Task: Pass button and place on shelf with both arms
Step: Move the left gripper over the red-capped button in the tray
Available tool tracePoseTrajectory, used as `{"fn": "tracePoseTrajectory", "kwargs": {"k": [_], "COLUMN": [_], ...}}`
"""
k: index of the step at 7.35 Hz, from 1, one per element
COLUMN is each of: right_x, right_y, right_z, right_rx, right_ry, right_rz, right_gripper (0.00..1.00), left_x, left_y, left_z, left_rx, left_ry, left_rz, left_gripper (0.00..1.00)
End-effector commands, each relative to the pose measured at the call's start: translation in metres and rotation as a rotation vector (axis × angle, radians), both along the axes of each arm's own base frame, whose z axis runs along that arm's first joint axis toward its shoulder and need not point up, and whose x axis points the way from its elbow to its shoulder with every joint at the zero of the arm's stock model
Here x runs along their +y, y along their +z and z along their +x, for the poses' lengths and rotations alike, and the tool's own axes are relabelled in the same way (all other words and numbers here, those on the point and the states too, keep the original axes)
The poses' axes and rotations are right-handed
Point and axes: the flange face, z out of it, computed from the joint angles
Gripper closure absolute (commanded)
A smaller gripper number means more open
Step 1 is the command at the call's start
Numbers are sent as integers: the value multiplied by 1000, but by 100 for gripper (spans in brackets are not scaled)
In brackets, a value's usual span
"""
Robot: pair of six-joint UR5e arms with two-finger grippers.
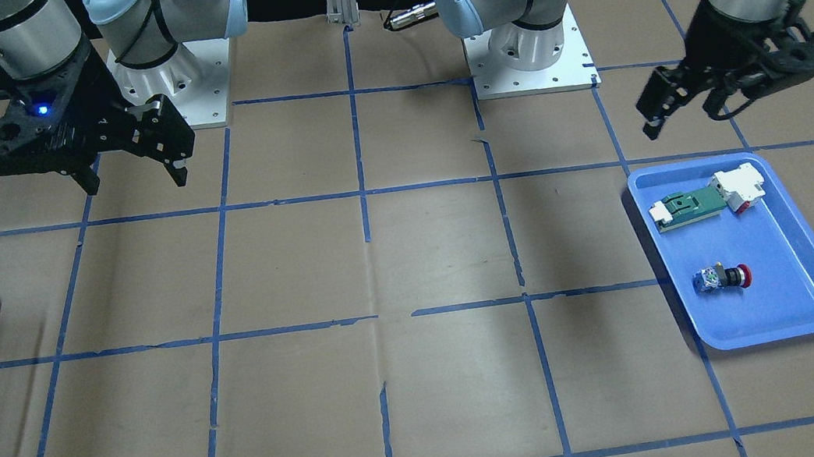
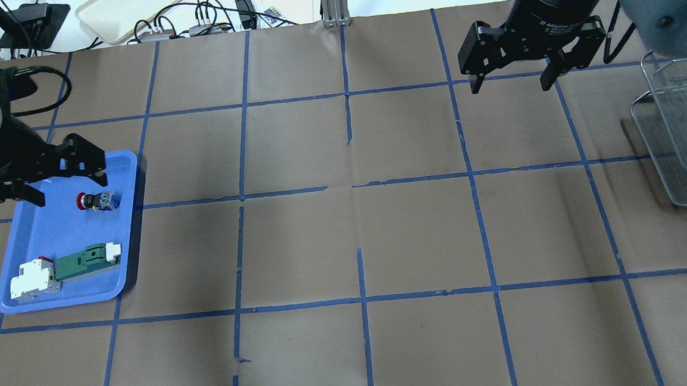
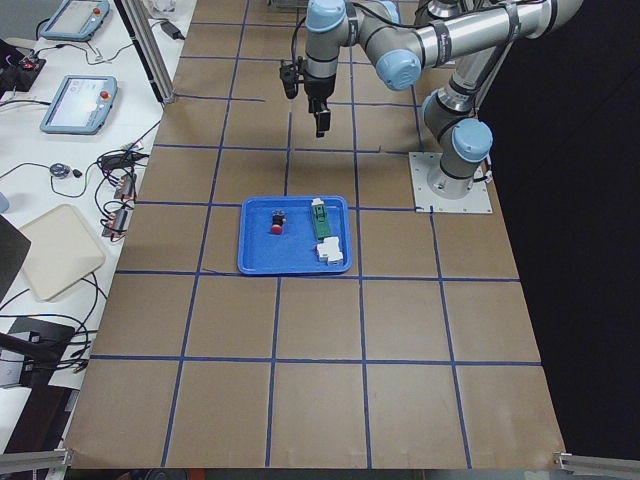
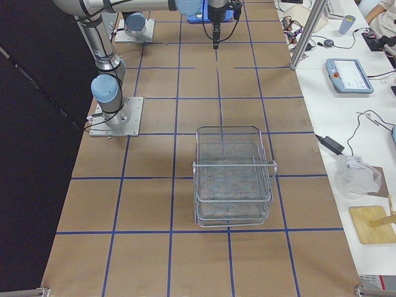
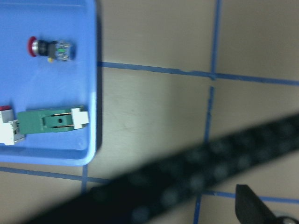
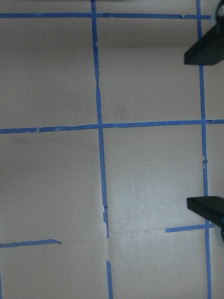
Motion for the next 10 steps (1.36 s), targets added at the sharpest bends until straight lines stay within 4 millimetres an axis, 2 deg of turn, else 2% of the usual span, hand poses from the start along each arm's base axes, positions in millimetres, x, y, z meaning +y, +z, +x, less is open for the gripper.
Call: {"fn": "tracePoseTrajectory", "kwargs": {"k": [1, 2, 4, 5, 6, 7, 9, 10], "right_x": [0, 0, -1, -1, -1, -1, -1, -1], "right_y": [0, 0, -2, -3, -2, -3, -3, -3], "right_z": [0, 0, 0, 0, 0, 0, 0, 0], "right_rx": [-2, -1, -2, -1, -2, -2, -2, -2], "right_ry": [0, 0, 0, 2, 2, 2, 2, 2], "right_rz": [1, 2, 7, 7, 5, 5, 7, 7], "right_gripper": [0, 0, 0, 0, 0, 0, 0, 0], "left_x": [-12, -19, -56, -73, -80, -82, -98, -100], "left_y": [-30, -43, -40, -52, -78, -99, -142, -157], "left_z": [99, 123, 168, 186, 206, 221, 225, 229], "left_rx": [39, 66, 65, 72, 95, 117, 274, 284], "left_ry": [351, 450, 513, 532, 652, 742, 894, 906], "left_rz": [-27, -10, -23, -9, 28, 61, 97, 122], "left_gripper": [0, 0, 0, 0, 0, 0, 0, 0]}}
